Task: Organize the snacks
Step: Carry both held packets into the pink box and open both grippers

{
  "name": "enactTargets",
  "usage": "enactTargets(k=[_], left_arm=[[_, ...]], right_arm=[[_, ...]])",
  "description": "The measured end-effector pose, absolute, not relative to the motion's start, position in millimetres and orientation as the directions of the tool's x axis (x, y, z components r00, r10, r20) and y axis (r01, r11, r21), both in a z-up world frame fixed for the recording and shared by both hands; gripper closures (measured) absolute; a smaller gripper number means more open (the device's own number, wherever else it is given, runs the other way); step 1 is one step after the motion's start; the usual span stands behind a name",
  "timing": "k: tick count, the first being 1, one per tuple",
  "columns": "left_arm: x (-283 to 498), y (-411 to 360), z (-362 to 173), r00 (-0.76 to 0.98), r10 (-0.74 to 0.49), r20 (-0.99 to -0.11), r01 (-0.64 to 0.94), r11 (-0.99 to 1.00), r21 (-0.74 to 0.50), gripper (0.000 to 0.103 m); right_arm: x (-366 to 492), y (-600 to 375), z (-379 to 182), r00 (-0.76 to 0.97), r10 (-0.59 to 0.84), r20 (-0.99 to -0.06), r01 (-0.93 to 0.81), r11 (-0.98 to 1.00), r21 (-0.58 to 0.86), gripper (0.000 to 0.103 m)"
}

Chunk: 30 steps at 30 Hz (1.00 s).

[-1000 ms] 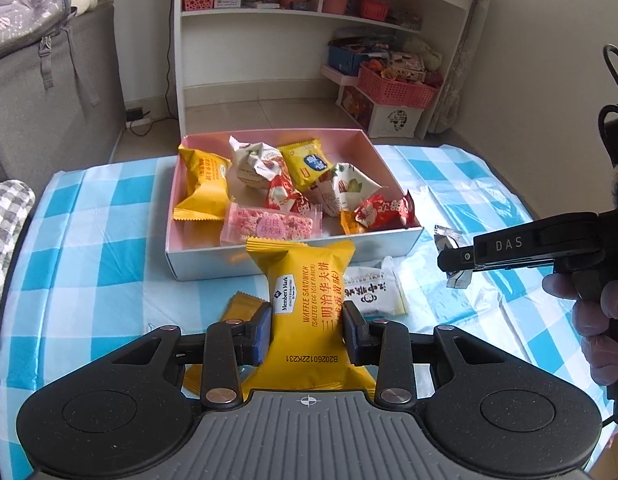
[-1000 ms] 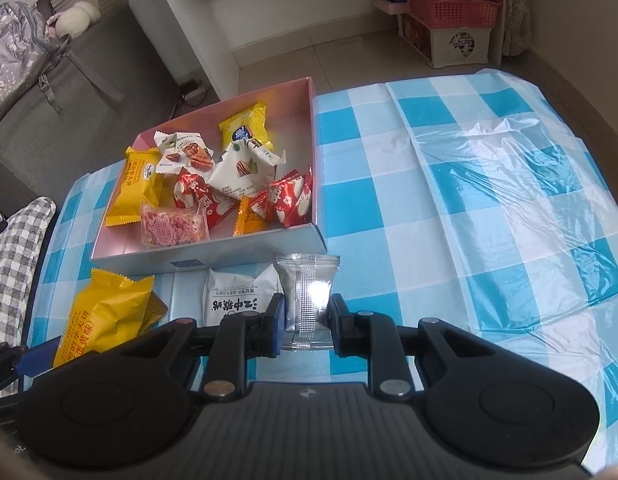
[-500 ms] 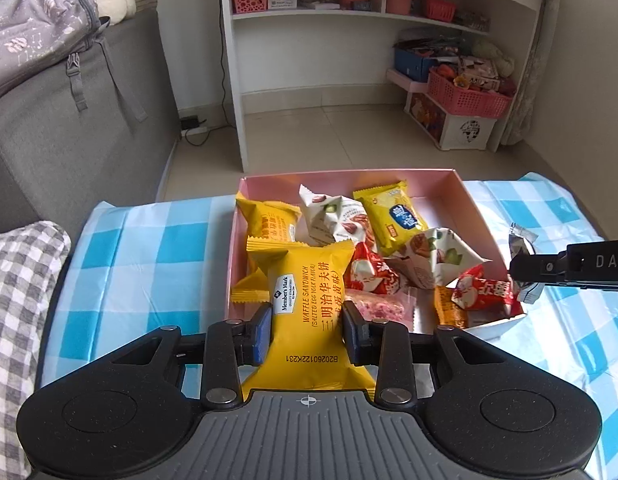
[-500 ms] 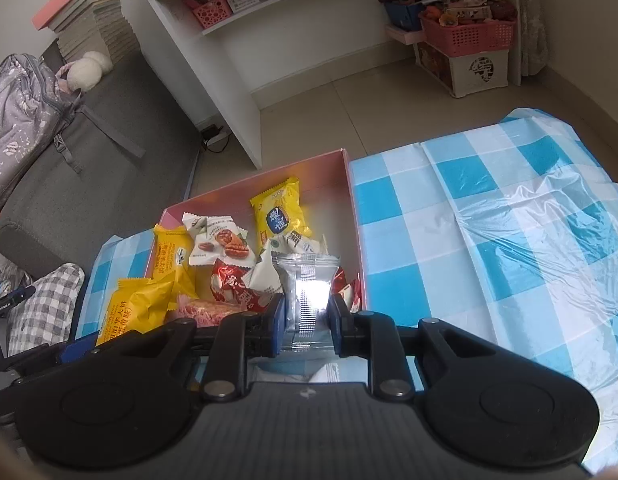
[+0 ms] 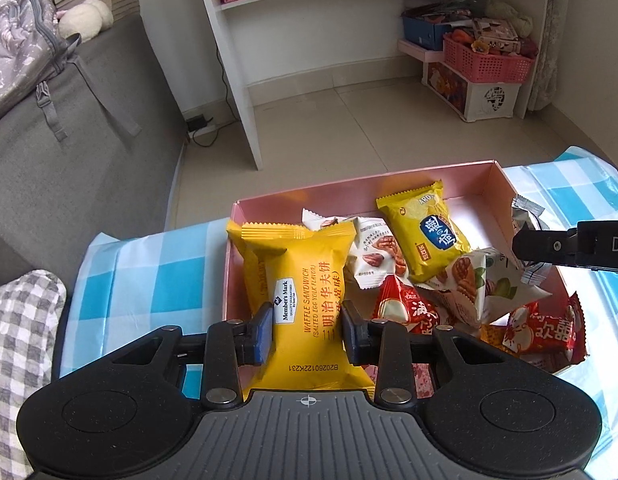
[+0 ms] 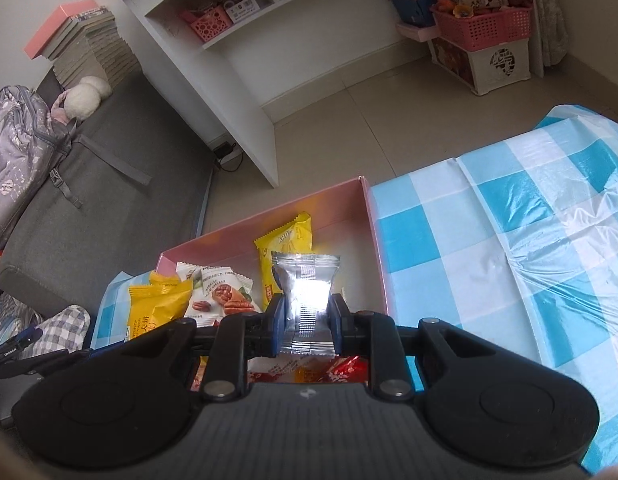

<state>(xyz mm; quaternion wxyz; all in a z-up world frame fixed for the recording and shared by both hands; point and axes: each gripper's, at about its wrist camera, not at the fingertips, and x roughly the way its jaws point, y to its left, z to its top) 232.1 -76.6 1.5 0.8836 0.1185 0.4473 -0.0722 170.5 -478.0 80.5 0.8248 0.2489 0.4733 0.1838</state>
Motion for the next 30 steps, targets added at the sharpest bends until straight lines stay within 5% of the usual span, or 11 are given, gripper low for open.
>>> enactTargets(k=[13,20,30], left_arm=[[254,-88,-5,0.622,-0.041,-0.782,0.196,0.975,0.105,0.071],[253,-79,-14,0.61,-0.083,-0.788,0.186,0.982,0.041,0.066],[233,-69,0,0.623,-0.115,-0.774,0.207,0.978,0.022,0.03]], right_arm=[[182,-473,80,0.529,0.532,-0.662,-0.088,0.81,0.58,0.081],[181,-477,79,0.521,0.534,-0.665,-0.065,0.802,0.594,0.069],[168,-481,92,0.528,0.51,-0.679,-0.049,0.816,0.575,0.04]])
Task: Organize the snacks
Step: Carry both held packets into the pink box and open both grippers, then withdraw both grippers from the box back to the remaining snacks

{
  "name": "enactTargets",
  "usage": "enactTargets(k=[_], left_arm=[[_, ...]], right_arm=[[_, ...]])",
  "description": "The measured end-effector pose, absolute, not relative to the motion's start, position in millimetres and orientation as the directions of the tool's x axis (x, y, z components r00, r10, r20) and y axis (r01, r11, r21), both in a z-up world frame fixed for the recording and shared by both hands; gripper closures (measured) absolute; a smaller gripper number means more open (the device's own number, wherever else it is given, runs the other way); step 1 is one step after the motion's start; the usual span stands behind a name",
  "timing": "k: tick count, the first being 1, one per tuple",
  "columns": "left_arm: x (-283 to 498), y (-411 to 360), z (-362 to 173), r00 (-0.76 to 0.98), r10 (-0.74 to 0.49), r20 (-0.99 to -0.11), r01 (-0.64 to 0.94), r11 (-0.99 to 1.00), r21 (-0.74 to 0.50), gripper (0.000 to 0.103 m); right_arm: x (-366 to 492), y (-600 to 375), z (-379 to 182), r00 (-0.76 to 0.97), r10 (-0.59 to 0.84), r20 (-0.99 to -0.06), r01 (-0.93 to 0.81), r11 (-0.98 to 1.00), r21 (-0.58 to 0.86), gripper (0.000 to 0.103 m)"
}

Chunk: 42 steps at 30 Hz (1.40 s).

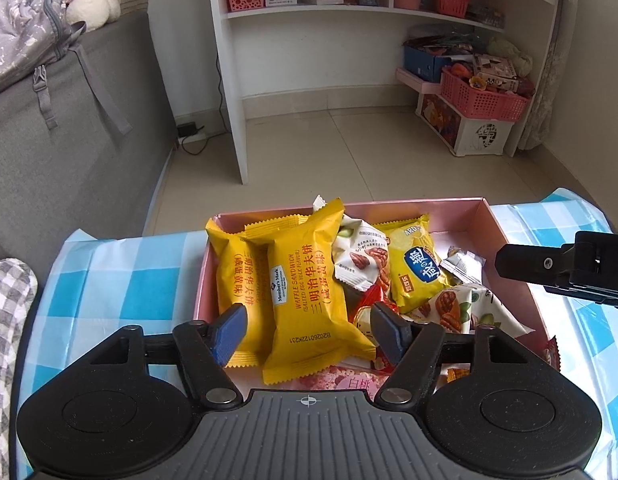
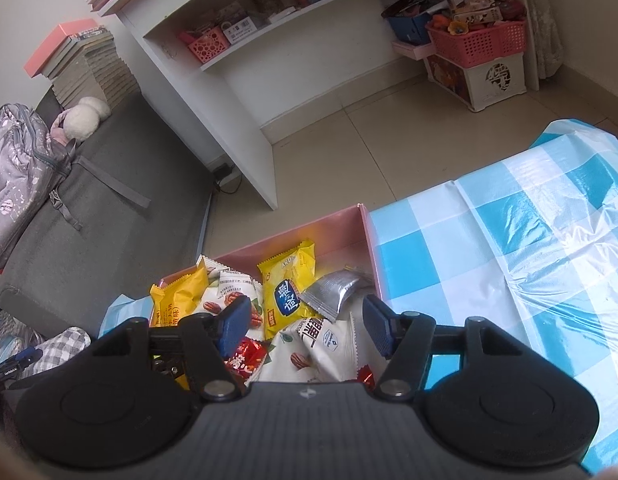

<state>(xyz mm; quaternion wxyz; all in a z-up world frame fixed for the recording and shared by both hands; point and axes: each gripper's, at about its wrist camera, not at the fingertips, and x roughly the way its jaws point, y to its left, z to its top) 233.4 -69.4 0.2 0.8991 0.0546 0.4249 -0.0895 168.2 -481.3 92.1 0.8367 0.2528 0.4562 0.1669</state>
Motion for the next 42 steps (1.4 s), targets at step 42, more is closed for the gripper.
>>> enactTargets(k=[42], left_arm=[[84,48,-10,0.645,-0.15,-0.749,0.252,0.967,0.023,0.006]], right_arm=[[29,-447,107,0.537,0.411,-0.737,-0.204,0.911,0.359,0.008]])
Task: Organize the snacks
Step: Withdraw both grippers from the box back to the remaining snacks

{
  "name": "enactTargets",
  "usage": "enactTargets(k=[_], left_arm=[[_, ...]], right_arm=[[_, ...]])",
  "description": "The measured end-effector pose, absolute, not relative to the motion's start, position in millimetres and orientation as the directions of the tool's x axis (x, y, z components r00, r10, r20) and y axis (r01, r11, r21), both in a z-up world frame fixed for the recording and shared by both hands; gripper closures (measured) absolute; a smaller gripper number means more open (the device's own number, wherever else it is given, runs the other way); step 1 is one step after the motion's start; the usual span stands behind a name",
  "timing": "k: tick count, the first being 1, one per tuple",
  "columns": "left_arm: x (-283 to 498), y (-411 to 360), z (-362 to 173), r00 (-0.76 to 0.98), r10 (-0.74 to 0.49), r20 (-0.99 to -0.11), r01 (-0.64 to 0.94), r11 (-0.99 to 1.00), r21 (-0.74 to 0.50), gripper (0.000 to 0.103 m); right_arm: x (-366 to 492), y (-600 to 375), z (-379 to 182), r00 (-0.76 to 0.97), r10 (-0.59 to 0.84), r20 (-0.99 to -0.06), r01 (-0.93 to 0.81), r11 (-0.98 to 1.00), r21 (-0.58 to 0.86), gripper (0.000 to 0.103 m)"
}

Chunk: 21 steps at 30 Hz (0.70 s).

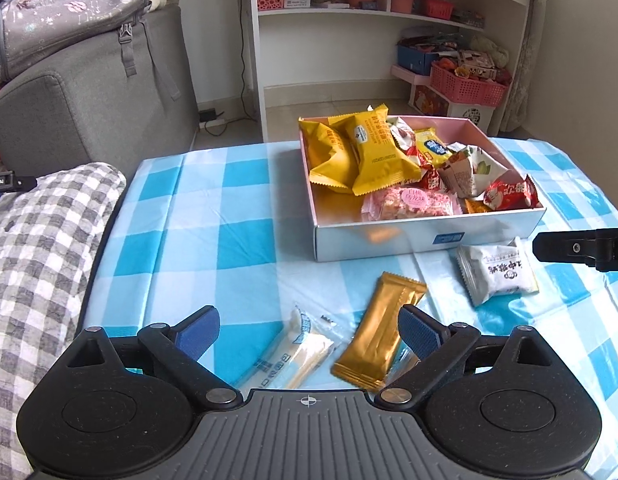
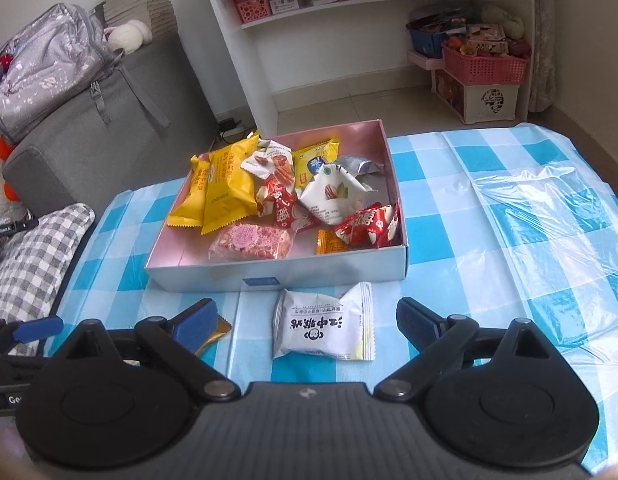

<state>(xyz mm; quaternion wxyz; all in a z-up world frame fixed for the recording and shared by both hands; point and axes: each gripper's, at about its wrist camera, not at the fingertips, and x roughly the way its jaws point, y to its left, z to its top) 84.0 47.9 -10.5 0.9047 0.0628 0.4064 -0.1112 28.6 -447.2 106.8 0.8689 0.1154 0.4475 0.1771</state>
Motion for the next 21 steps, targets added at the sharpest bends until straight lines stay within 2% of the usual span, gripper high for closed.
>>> enactTargets(k=[8,21], left_arm=[[72,61,-37,0.656,-0.141,-0.741,0.331,0.937,0.115,0.004],[74,82,-70,0.581,-0.149,-0.801,0.363,0.927,0.091,0.004]], right_arm=[[9,-432,95,0.541,0.416,-0.731,-0.284,0.909,0.306,0.004],[-23,-394,71,0.518,0.405,-0.754,-0.448,0.879,0.164,0.004]])
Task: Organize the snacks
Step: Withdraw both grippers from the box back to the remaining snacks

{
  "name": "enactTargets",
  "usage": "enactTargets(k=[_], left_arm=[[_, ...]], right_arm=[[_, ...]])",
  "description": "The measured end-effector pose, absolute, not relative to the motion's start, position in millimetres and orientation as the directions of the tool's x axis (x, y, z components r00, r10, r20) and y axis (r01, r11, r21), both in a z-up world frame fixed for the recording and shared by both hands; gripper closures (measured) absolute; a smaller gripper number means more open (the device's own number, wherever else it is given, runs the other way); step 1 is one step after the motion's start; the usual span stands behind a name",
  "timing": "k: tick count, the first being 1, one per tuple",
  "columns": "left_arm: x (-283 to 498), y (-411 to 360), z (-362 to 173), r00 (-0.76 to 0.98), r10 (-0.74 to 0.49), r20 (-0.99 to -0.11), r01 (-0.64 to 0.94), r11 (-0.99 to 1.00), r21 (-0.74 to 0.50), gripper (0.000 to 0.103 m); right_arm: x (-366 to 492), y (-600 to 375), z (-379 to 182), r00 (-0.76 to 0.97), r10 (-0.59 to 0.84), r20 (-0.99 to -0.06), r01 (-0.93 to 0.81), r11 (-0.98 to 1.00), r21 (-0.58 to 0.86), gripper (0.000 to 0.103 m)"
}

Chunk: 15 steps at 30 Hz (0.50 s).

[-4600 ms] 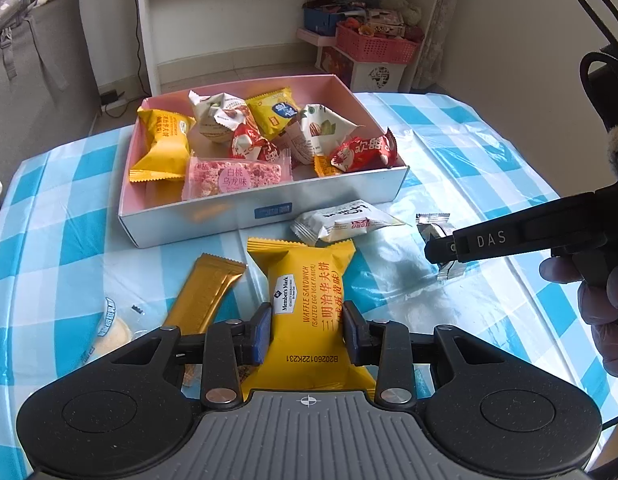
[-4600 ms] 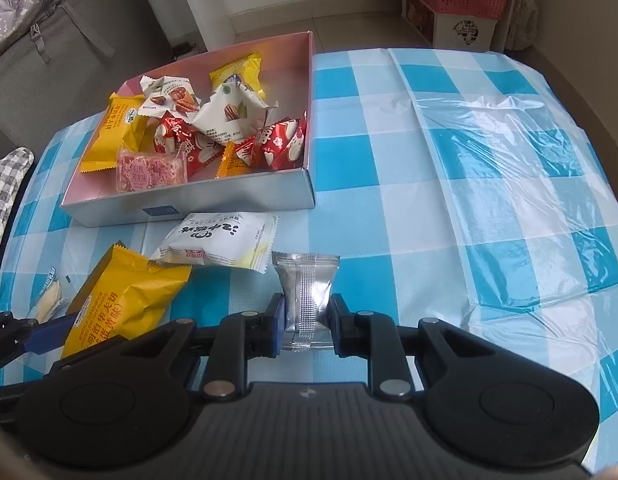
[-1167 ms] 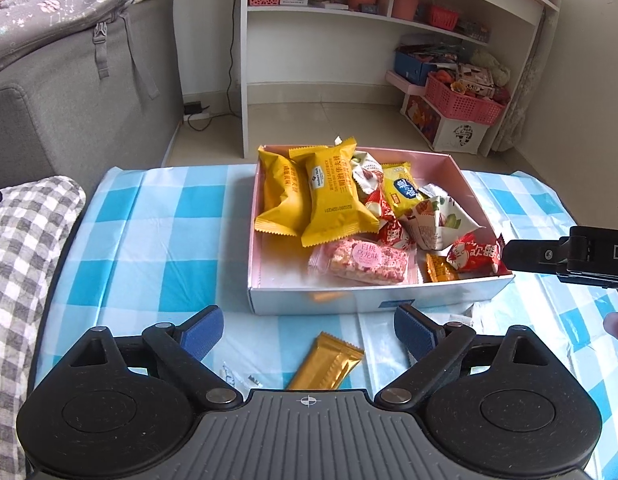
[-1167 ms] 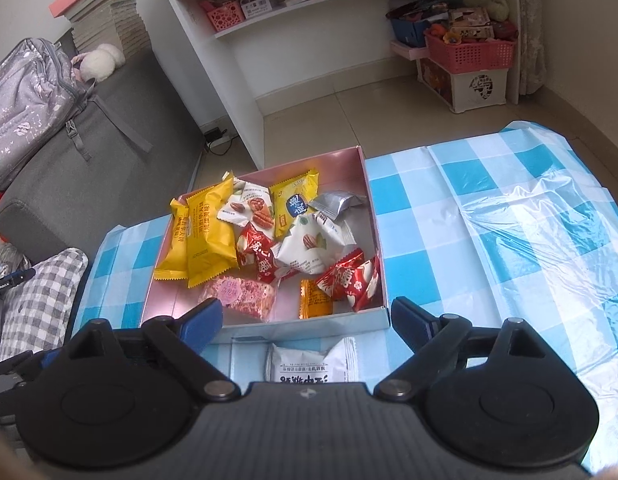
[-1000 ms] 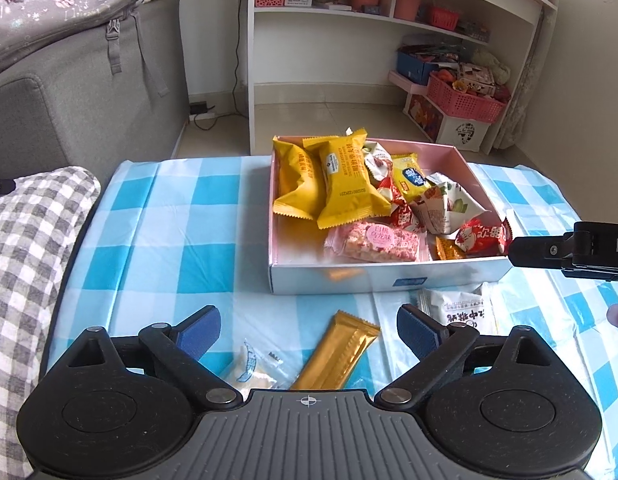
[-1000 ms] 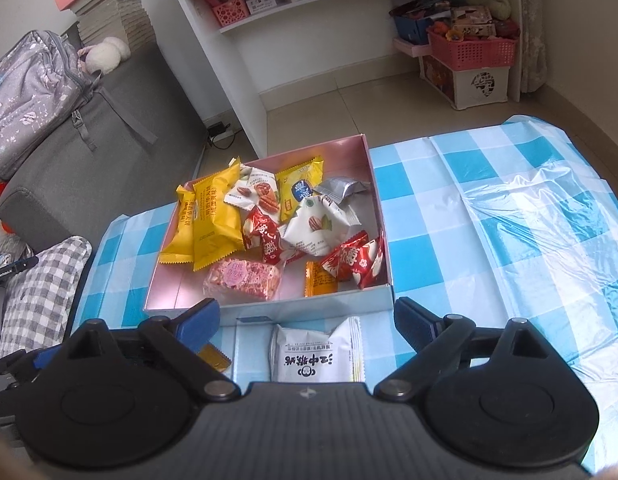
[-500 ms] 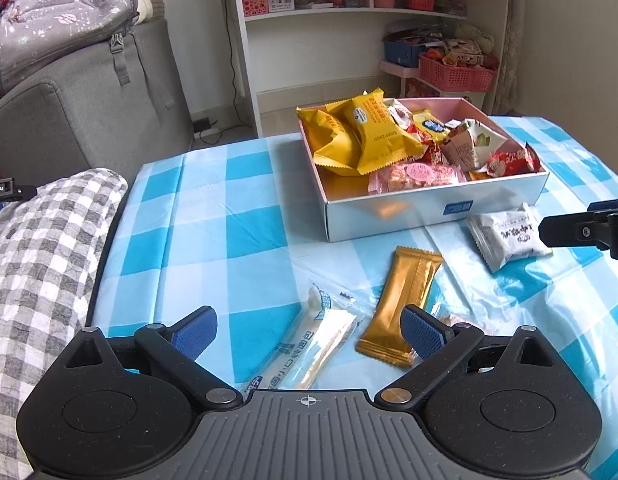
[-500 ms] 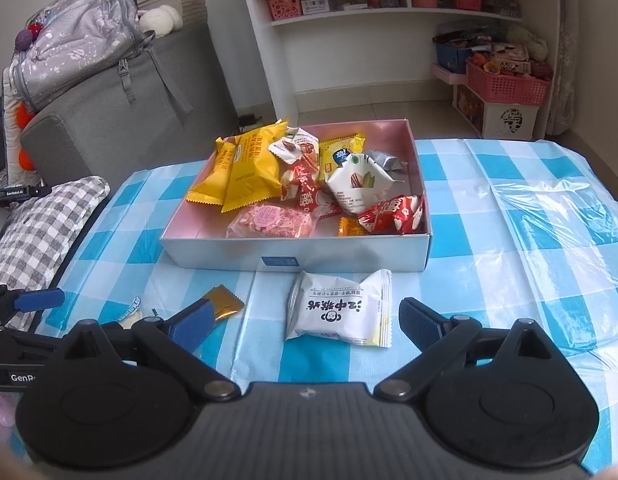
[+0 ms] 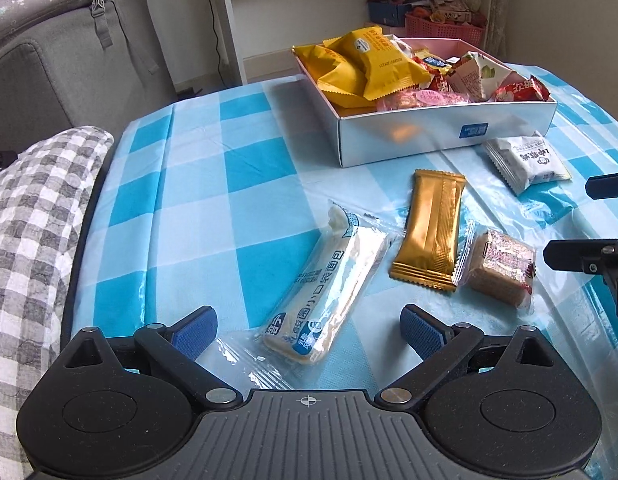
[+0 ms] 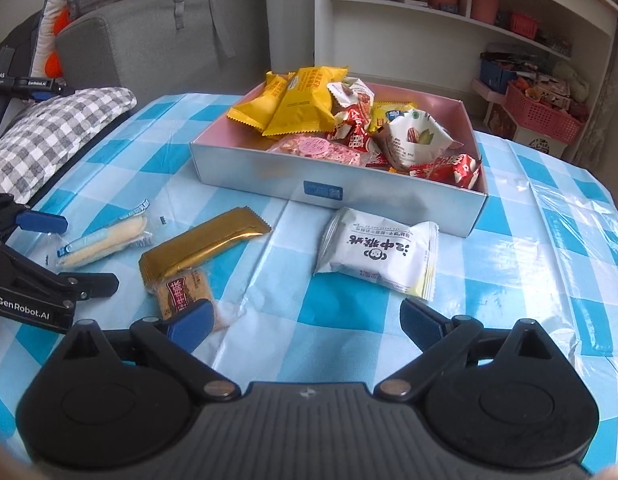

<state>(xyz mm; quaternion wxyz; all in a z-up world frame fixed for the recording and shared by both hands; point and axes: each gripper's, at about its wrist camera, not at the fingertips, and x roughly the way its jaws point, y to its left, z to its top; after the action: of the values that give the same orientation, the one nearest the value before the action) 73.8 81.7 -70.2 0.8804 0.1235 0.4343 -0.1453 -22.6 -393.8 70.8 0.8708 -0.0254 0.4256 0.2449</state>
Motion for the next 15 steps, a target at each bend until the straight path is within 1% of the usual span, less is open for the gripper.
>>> enactTargets(k=[6,9,11,14,15], left_arm=[[77,85,-71,0.578,-0.154,-0.801,0.348,0.935,0.071,0.004],[78,86,-72,0.576,-0.163,-0.801,0.347,0.936,0.059,0.004],[78,86,-72,0.573,-0.17,-0.802,0.347,0.937,0.049,0.006],[79,86,-70,0.572,-0.176,-0.801,0.349,0.936,0.044,0.01],[78,85,-70,0.572,-0.178,-0.801,0.351,0.935,0.043,0.012]], right_arm=[[-38,-375,65,0.477,0.462,-0.748,-0.543,0.824,0.163,0.004],[-42,-367,61,0.464,0.466,-0.753,-0.57,0.808,0.149,0.004],[-43,-363,58,0.457,0.458,-0.762,-0.575,0.806,0.14,0.004],[-41,-361,57,0.464,0.46,-0.757,-0.564,0.812,0.148,0.001],[-39,-361,56,0.462,0.462,-0.757,-0.562,0.813,0.153,0.001]])
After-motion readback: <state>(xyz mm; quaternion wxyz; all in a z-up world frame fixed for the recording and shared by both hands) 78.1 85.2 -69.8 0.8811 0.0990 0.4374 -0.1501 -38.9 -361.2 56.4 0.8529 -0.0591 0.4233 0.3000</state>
